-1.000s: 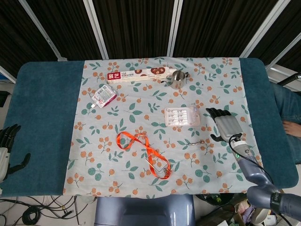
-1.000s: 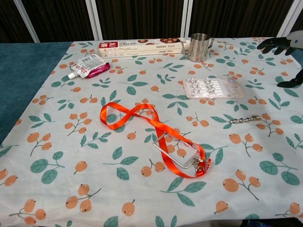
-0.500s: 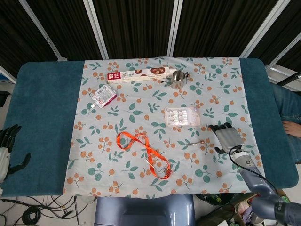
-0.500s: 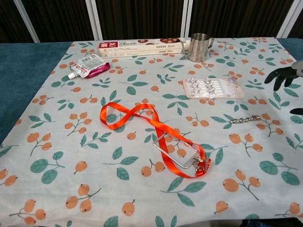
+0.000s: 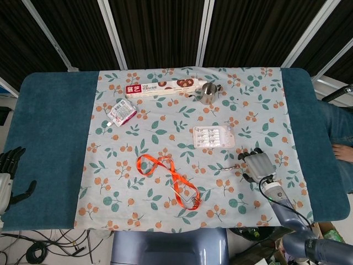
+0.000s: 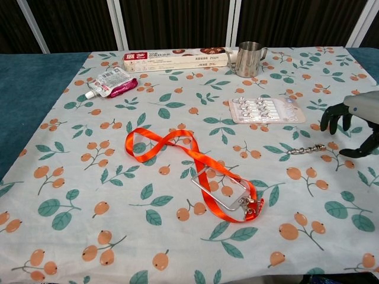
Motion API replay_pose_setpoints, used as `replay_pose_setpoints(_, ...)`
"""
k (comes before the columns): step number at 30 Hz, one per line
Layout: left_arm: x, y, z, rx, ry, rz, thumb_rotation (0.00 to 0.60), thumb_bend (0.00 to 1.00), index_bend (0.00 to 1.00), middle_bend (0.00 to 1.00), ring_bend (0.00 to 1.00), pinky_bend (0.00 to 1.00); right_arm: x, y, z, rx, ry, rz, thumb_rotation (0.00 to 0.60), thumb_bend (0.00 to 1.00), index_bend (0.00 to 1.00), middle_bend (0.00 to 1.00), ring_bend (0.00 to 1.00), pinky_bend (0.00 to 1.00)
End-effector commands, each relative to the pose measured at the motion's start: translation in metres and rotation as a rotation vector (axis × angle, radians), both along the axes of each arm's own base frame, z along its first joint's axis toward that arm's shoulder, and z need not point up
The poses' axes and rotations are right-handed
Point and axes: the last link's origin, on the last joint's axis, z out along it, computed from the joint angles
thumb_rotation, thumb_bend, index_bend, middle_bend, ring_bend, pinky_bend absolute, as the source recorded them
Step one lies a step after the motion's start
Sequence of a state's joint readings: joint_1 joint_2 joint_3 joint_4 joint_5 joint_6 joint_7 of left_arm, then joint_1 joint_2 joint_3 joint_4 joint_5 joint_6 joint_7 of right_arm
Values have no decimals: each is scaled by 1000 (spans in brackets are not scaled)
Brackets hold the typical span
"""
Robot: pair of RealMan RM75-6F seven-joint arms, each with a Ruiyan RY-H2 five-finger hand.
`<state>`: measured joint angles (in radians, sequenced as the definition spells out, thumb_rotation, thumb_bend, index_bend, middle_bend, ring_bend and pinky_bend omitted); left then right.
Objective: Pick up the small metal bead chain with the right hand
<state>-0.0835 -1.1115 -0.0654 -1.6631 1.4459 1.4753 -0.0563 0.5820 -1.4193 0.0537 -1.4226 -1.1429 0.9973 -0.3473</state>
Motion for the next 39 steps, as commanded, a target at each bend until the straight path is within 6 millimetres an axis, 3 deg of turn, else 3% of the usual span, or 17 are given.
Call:
replay_pose_setpoints(1,0,0,0,1,0,2,600,337,0,37,3,0,4,-4,-6,8,-6,4,600,249,360,361,390,213)
replay_pose_setpoints(17,-1,0,0,-1,-1,16,600,337,0,36,3,0,11,-10,-20,22,7,22,600,274,438,414,463,274)
replay_pose_setpoints(39,-2,0,0,0,0,25,600,337,0,37,3,0,11,-12,-29,33,22,34,600,293,486,428,453,275)
